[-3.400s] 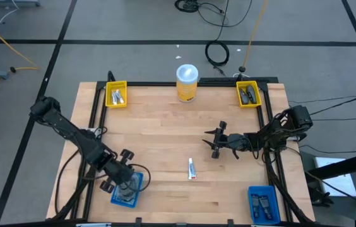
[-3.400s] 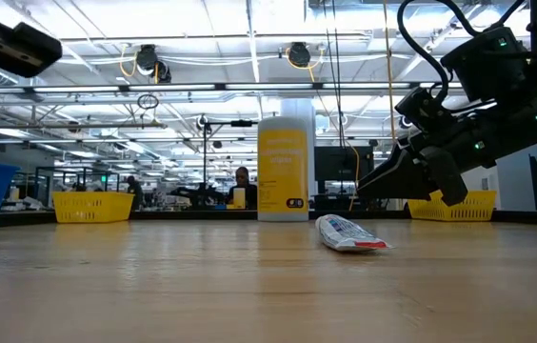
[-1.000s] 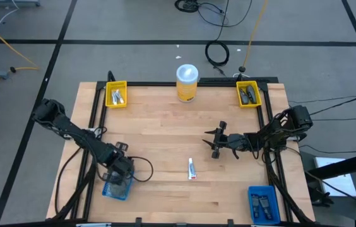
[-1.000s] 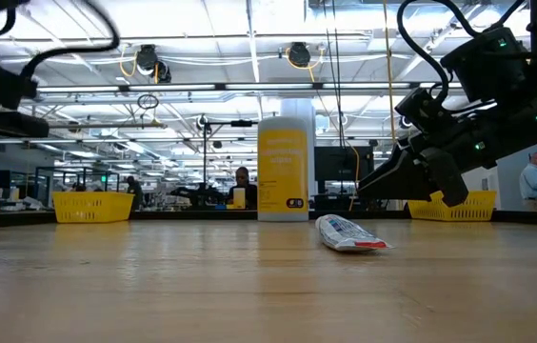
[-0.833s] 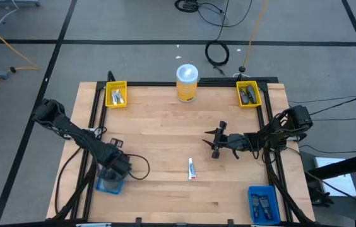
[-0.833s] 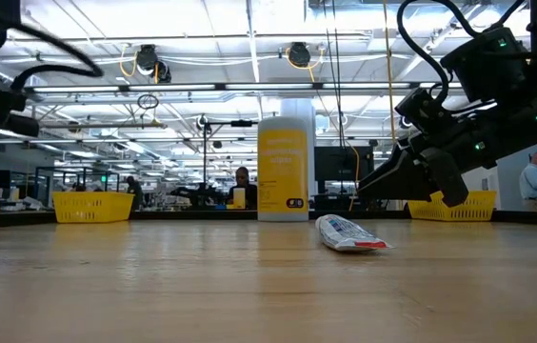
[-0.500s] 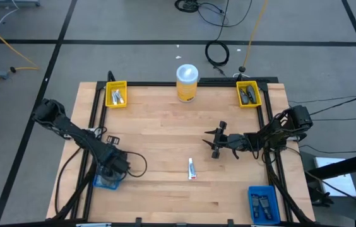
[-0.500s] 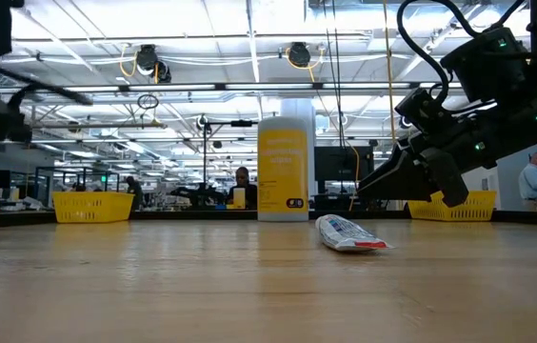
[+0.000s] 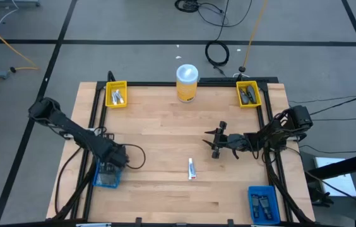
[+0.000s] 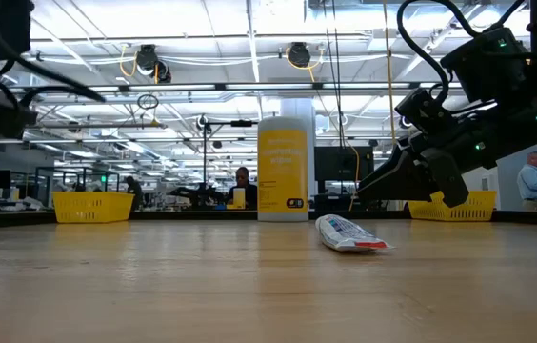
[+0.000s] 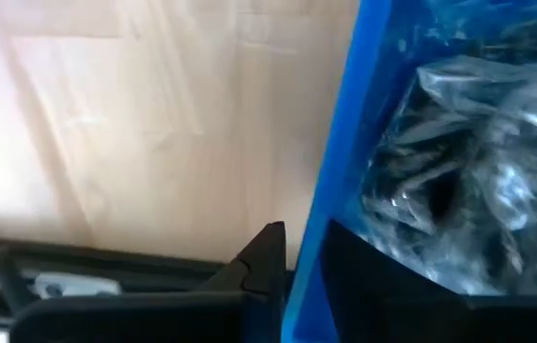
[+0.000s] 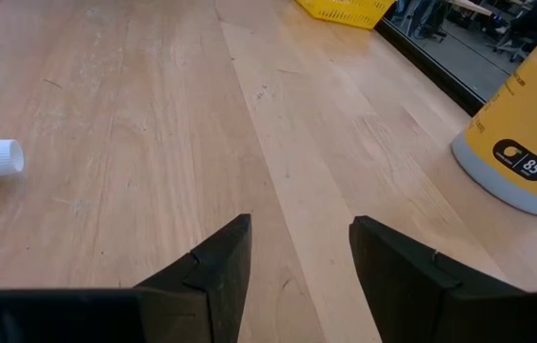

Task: Pick & Place Travel size toiletries
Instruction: Adjust the left blue bin to the middle left of the table, then put the white toothpaste into the left yellow bin

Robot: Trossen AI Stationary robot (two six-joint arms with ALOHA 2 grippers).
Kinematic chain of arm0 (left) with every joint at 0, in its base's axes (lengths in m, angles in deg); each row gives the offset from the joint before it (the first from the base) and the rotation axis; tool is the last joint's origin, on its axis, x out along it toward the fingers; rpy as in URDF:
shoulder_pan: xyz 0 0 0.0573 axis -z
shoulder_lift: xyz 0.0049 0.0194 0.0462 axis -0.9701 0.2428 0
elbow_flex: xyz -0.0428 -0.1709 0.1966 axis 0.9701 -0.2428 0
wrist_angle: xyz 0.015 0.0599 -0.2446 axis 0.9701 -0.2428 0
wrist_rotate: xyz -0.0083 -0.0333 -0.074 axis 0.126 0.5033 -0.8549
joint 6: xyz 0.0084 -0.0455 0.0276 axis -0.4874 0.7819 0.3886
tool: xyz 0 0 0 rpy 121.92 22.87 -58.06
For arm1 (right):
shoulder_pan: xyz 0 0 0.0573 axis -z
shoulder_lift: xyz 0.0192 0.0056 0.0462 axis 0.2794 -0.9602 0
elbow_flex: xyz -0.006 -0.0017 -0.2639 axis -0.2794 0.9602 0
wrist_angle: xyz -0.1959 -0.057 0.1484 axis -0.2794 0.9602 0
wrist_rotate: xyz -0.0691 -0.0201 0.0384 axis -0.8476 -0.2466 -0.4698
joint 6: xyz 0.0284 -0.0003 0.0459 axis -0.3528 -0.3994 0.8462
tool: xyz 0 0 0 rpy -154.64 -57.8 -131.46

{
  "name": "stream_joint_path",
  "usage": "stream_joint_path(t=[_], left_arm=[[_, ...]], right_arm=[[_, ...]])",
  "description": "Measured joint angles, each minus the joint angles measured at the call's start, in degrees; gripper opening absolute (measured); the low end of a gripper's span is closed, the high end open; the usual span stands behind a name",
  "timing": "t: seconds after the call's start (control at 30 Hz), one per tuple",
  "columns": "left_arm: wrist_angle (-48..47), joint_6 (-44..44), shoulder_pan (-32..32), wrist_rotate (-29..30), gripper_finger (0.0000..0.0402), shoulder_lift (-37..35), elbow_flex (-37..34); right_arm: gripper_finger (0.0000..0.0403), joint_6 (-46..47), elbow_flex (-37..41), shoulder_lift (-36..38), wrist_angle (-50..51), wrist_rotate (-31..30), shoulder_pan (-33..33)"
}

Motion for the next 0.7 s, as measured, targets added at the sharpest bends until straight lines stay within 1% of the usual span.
stream_joint_path(t=[0.13,0.3,0.4,0.47,0.57,0.63,0.7], left_arm=[[-1.0,1.4,-1.0,0.2,0.0077,-4.6,1.3],[-1.6,2.6,-1.6,-0.6,0.0077,-9.4,1.4],[-1.5,6.5,-1.6,0.3,0.0077,-10.7,1.4],[-1.1,11.0,-1.8,3.1,0.0076,-11.4,1.4],[3.9,15.1,-3.6,7.8,0.0076,-11.8,1.4],[10.7,15.0,-5.4,12.8,0.0076,-11.8,1.4],[19.6,10.8,-7.0,18.3,0.0076,-11.8,1.4]], right_arm=[[0.0171,0.0,0.0,0.0,0.0,0.0,0.0],[0.0171,0.0,0.0,0.0,0.0,0.0,0.0],[0.0171,0.0,0.0,0.0,0.0,-0.1,0.0],[0.0171,0.0,0.0,0.0,0.0,-0.1,0.0],[0.0171,0.0,0.0,0.0,0.0,-0.1,0.0],[0.0171,0.0,0.0,0.0,-0.1,-0.1,0.0],[0.0171,0.0,0.0,0.0,-0.1,-0.1,0.0]])
